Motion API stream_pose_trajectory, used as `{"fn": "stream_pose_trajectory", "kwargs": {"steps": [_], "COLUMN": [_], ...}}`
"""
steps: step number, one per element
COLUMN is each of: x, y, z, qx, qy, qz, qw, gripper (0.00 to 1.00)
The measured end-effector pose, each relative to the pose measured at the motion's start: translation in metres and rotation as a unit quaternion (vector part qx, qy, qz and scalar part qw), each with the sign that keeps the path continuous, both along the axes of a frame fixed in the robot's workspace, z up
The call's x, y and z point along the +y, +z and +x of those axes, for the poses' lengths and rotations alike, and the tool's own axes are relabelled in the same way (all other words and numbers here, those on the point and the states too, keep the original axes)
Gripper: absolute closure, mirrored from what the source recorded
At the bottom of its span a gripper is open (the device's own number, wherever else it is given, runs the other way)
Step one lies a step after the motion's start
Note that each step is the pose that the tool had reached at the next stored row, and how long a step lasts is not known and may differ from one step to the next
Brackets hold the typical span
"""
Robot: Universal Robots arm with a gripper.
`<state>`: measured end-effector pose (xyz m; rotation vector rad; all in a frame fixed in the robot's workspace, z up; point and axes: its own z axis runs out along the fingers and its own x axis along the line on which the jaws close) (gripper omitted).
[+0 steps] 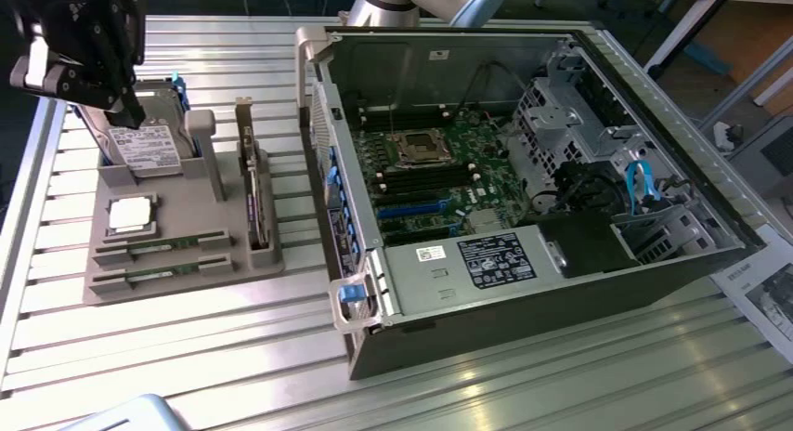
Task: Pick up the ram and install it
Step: 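Pick up the ram and move it above insertion slot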
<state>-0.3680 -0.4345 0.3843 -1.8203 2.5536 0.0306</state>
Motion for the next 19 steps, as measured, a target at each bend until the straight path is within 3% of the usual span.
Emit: {"fn": "stream_pose_trajectory", "kwargs": {"steps": [6, 9, 11, 19], "x": [-0.0001, -0.0002, -0.0003, -0.0004], "y": [-0.0003, -0.0003, -0.0004, -0.0004], "z": [0.0, 0.0, 0.0, -0.0001], "qx": [0.0, 0.0, 0.0, 0.0], "qy": [0.042, 0.062, 0.082, 0.087], "qz": [0.0, 0.0, 0.0, 0.0], "qw": [0.9991, 0.9981, 0.9967, 0.9962], "gripper": [0.9, 0.9, 0.9, 0.9]}}
